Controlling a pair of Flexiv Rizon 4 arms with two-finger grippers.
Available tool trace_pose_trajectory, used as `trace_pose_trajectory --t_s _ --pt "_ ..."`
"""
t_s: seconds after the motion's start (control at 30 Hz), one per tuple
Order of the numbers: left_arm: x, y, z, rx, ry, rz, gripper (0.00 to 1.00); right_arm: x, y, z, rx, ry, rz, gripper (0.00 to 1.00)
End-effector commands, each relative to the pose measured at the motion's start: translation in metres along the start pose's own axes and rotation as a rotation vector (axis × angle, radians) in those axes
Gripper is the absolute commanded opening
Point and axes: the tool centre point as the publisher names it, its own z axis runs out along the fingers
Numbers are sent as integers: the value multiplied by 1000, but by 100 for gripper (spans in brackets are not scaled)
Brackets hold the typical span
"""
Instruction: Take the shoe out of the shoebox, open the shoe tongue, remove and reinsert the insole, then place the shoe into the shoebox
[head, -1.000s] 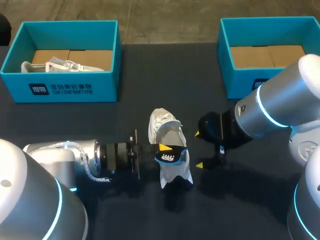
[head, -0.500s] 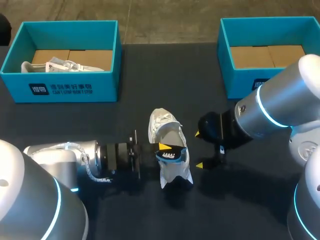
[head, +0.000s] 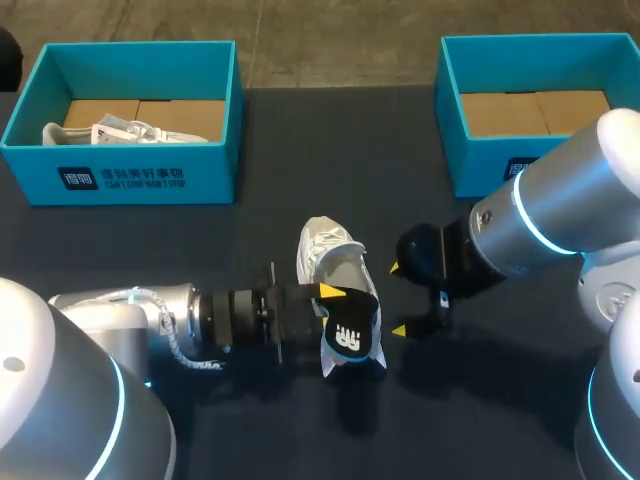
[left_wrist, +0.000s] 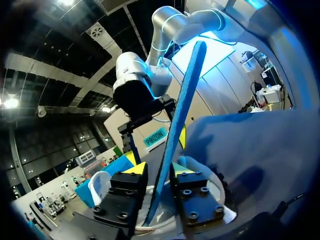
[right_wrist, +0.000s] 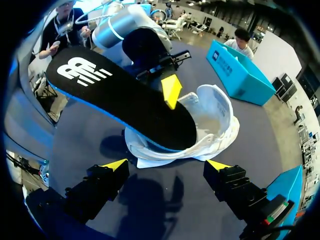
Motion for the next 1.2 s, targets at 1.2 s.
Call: trace_pose_trajectory --t_s 1.2 --pt "-11 24 0 -116 0 28 14 1 0 1 -1 -2 0 100"
